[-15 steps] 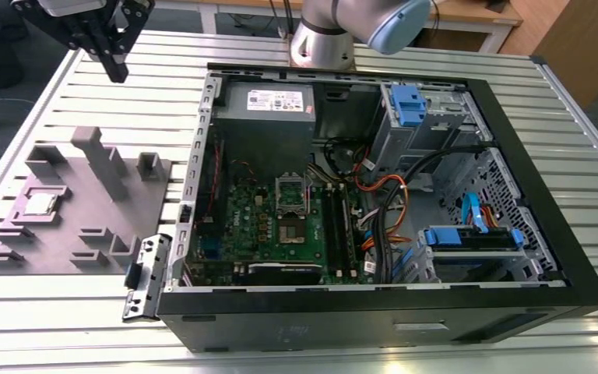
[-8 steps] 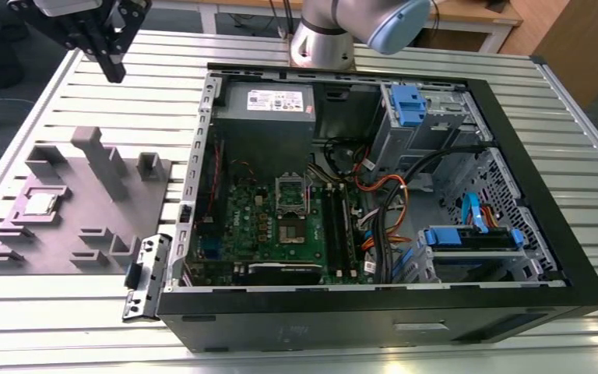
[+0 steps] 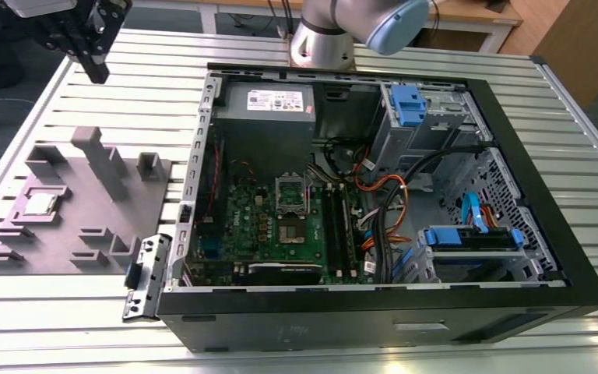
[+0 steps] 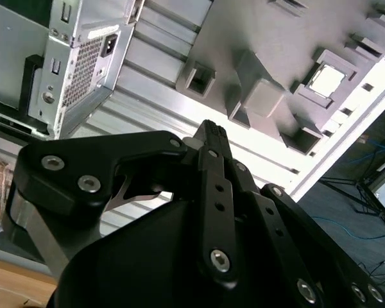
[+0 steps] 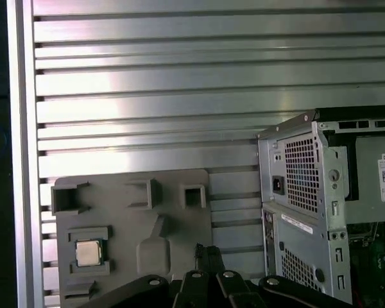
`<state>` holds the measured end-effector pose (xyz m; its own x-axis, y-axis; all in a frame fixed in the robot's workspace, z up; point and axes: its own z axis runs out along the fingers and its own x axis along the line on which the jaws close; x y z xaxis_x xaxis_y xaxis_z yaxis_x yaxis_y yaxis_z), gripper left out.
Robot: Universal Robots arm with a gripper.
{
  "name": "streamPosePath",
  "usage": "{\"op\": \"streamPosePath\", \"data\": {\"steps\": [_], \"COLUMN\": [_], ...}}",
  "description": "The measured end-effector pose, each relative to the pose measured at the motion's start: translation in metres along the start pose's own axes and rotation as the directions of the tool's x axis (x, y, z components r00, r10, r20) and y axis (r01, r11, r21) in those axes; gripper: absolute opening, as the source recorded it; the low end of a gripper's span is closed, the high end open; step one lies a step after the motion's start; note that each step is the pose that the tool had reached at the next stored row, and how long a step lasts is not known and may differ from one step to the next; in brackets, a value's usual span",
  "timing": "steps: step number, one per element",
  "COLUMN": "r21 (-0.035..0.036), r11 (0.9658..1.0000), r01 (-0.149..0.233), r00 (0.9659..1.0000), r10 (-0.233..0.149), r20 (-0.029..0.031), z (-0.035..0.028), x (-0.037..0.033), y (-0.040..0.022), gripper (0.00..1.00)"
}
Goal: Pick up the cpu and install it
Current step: 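Reach for the cpu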
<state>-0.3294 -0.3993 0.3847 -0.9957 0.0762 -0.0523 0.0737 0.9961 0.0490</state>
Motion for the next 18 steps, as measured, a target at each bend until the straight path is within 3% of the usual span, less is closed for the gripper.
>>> {"op": "streamPosePath", "data": {"steps": [12,18], "r21": [-0.0001,-0.0001], "r11": [1.0,1.0], "r01": [0.0,0.0], "r00": [1.0,1.0], "r10": [0.0,0.0], "r20": [0.0009,0.0019], "z": [0.0005,0.0002], "x": [0.0418,0.059], "y": [-0.0036,-0.0049], "gripper": [0.11,0.11]}}
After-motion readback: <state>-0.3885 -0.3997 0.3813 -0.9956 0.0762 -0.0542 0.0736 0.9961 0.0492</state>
